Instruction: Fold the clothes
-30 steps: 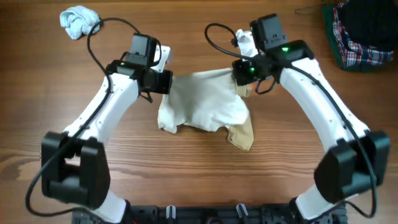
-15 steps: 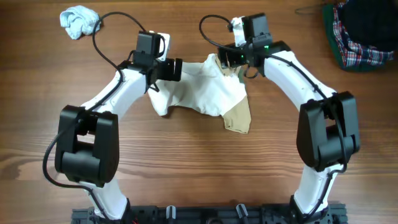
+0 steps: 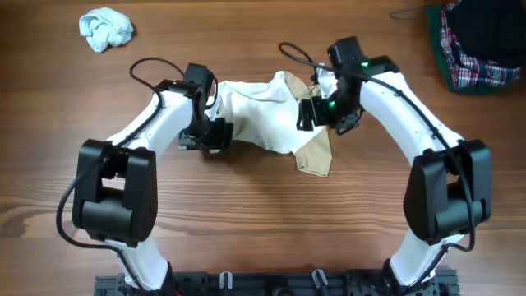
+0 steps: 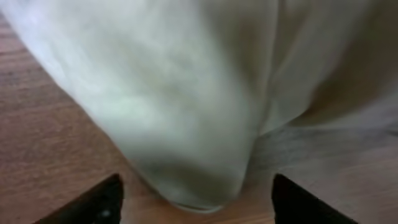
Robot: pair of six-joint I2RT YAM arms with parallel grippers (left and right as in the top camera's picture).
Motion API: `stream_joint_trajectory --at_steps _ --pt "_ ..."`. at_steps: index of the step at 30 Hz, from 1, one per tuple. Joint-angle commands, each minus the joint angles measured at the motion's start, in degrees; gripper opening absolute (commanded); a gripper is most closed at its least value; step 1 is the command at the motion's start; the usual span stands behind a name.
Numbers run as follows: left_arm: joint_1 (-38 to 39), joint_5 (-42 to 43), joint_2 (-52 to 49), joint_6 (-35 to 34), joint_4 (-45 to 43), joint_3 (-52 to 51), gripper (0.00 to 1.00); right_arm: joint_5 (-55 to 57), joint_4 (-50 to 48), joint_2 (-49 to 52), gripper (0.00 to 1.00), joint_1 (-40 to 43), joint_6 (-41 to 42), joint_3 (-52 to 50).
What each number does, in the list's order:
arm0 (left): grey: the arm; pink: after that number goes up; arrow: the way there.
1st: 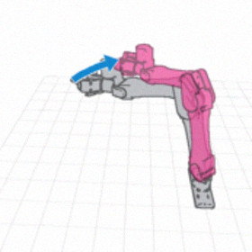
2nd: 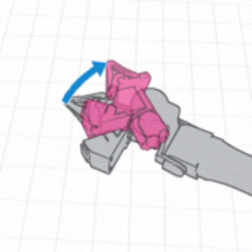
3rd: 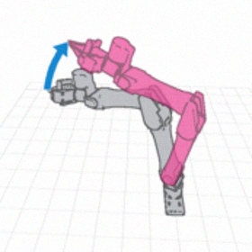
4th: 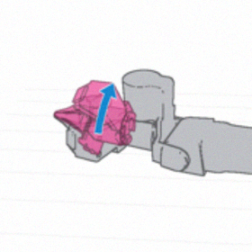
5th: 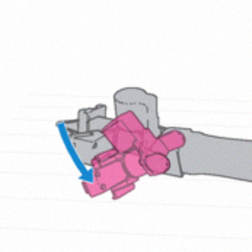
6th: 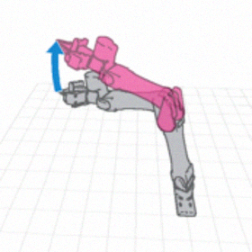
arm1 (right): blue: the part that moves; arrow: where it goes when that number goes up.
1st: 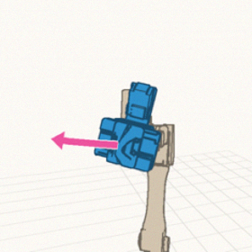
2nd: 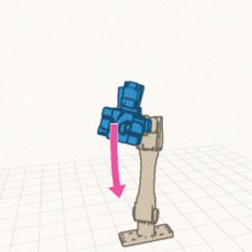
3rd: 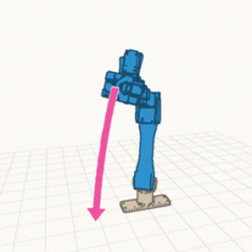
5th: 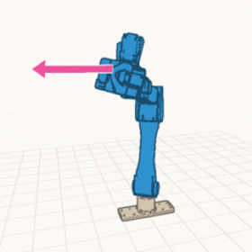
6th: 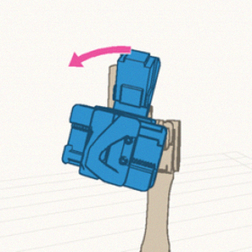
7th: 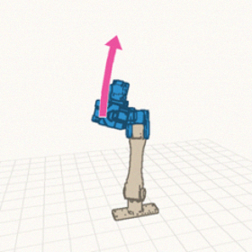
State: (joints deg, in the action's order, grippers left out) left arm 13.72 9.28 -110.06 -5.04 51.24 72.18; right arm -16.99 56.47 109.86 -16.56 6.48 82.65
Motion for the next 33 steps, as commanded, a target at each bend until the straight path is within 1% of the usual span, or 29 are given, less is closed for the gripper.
stream_joint_trajectory --at_steps 1,3,4,5,9,11,13,14,17,19,22,25,28,29,30,33 --pt "-0.4 -2.0 0.2 -0.2 -2.2 0.0 0.64 -2.4 -0.7 -0.7 0.62 -2.0 1.4 -1.5" --pt "-0.4 -3.2 0.2 -0.2 -5.0 0.0 0.55 -2.4 -1.4 -0.7 0.58 -2.8 1.2 -1.5" --pt "-0.5 -3.2 0.2 -0.2 -6.1 0.0 0.48 -2.4 -1.6 -0.7 0.58 -3.0 1.2 -1.5" --pt "-0.5 -3.1 0.2 -0.2 -7.1 0.0 0.46 -2.4 -1.6 -0.7 0.57 -3.1 1.2 -1.5" --pt "-0.5 -3.2 0.2 -1.2 -6.1 0.0 0.48 -2.4 -1.6 -0.7 0.57 -3.1 1.2 -1.5" --pt "-0.5 -3.9 0.1 -1.2 -6.5 -0.6 0.47 -2.4 -1.8 -0.7 0.58 -3.1 1.0 -1.5" --pt "-0.5 -6.7 0.1 -1.3 -7.6 -1.9 0.32 -2.1 -1.6 -0.7 0.57 -3.1 0.9 -1.5" --pt "-0.5 -9.2 0.1 -1.3 -8.0 -2.6 0.23 -1.9 -1.4 -0.7 0.53 -3.1 0.9 -1.5" --pt "-0.5 -15.3 0.1 -1.5 -8.9 -2.9 0.06 -1.9 -0.9 -0.7 0.39 -3.1 0.9 -1.5" --pt "-0.9 -17.6 0.1 -1.5 -10.5 -2.9 0.04 -1.9 0.3 -0.7 0.38 -3.1 0.9 -1.6" --pt "-1.8 -17.9 0.1 -1.5 -13.4 -2.9 0.04 -1.0 2.2 -0.6 0.38 -3.1 1.2 -2.5" --pt "-1.8 -17.9 0.1 -1.5 -14.5 -2.9 0.05 -1.1 0.7 -0.6 0.37 -3.2 2.3 -5.6" --pt "-1.8 -17.7 0.1 -1.5 -15.1 -2.9 0.05 -3.7 -3.1 -0.6 0.17 -3.4 3.0 -11.2" --pt "-1.8 -17.7 0.1 -1.5 -15.1 -2.9 0.05 -4.7 -4.6 -0.6 0.07 -3.7 3.0 -12.9" --pt "-1.8 -17.7 0.1 -1.5 -15.0 -2.9 0.04 -5.0 -6.0 -0.6 0.04 -3.9 3.7 -14.3" --pt "-1.8 -17.7 0.1 -1.5 -13.2 -2.9 0.04 -5.0 -8.5 -0.6 0.04 -4.5 4.7 -16.9"
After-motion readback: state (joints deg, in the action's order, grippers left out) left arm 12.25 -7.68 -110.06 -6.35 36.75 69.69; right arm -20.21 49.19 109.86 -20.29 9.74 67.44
